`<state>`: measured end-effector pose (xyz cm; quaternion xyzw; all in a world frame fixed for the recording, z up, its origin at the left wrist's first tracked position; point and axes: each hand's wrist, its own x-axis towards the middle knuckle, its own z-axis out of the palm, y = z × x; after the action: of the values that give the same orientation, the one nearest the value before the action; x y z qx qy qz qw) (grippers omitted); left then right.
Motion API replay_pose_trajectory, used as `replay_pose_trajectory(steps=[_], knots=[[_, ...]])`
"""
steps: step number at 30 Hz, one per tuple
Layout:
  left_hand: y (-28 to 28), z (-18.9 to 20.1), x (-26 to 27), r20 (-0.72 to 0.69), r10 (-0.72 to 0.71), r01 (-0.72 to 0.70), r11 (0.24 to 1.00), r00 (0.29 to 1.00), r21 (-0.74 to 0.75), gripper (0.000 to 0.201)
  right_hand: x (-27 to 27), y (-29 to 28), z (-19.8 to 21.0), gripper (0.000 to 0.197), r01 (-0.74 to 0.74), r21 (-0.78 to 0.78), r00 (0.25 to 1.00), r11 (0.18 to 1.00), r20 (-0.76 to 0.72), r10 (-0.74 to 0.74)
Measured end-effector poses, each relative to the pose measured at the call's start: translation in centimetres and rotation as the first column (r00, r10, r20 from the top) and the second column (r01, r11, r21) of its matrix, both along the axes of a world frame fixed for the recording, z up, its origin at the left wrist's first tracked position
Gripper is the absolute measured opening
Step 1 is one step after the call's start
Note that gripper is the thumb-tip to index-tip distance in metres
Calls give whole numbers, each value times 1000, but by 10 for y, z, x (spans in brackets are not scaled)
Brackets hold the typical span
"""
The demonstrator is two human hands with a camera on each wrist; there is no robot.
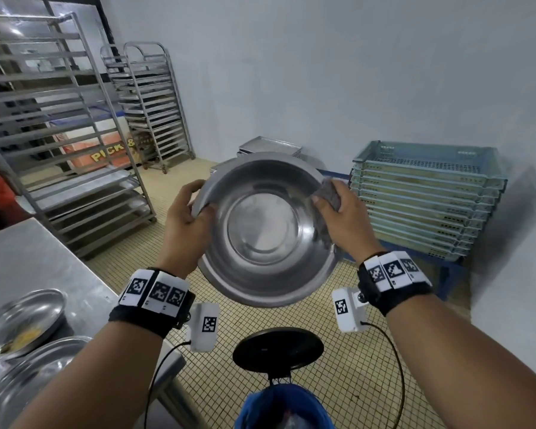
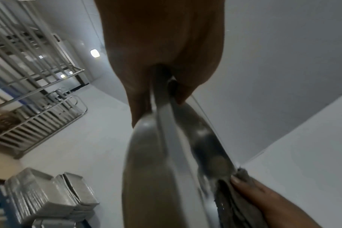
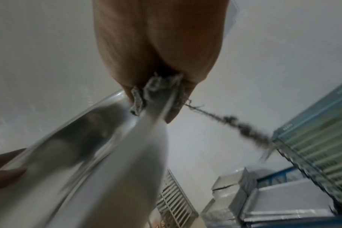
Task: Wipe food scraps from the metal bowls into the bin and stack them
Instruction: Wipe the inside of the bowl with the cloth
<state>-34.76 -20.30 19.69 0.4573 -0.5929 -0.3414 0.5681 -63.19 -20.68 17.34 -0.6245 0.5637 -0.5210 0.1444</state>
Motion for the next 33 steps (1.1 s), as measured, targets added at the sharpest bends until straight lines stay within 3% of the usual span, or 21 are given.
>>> replay_pose_trajectory(steps=[2, 5, 11, 14, 16, 18, 21, 24, 28, 33], knots=[[3, -6, 0, 23, 12, -12, 1000, 1000, -13, 36, -2, 0, -6, 28, 10, 42, 1000, 999, -15, -10], [8, -9, -4, 64, -94, 97, 995, 993, -36, 36, -2, -2, 5, 28, -41, 48, 997, 998, -61, 44], [2, -17, -7, -177, 125, -133, 991, 976, -33, 38, 7, -4, -8, 27, 73, 43, 995, 996, 62, -76], [1, -16, -2, -26, 101, -102, 993, 995, -52, 34, 3, -3, -11, 20, 55, 68, 997, 996, 58, -59], [-4, -9, 4, 136, 35, -27, 998, 990, -56, 34, -2, -3, -4, 30, 9, 86, 1000, 996, 5, -10], [-6, -1, 9, 183, -36, 40, 999, 983, -22, 38, -3, -4, 3, 39, -46, 101, 995, 994, -79, 54], [-1, 0, 6, 60, -49, 49, 999, 997, 7, 39, 2, -7, 4, 35, -39, 48, 999, 998, -27, 40], [6, -14, -3, -116, 95, -93, 995, 989, 23, 35, 11, -7, -8, 23, 47, 0, 993, 999, 105, -47], [18, -34, -19, -316, 252, -245, 968, 915, 61, 31, 24, -1, -29, 20, 81, 112, 983, 990, 156, -98], [34, -30, -6, -84, 206, -201, 978, 975, 61, 31, 11, -1, -26, 15, -20, 121, 995, 992, 100, 8]])
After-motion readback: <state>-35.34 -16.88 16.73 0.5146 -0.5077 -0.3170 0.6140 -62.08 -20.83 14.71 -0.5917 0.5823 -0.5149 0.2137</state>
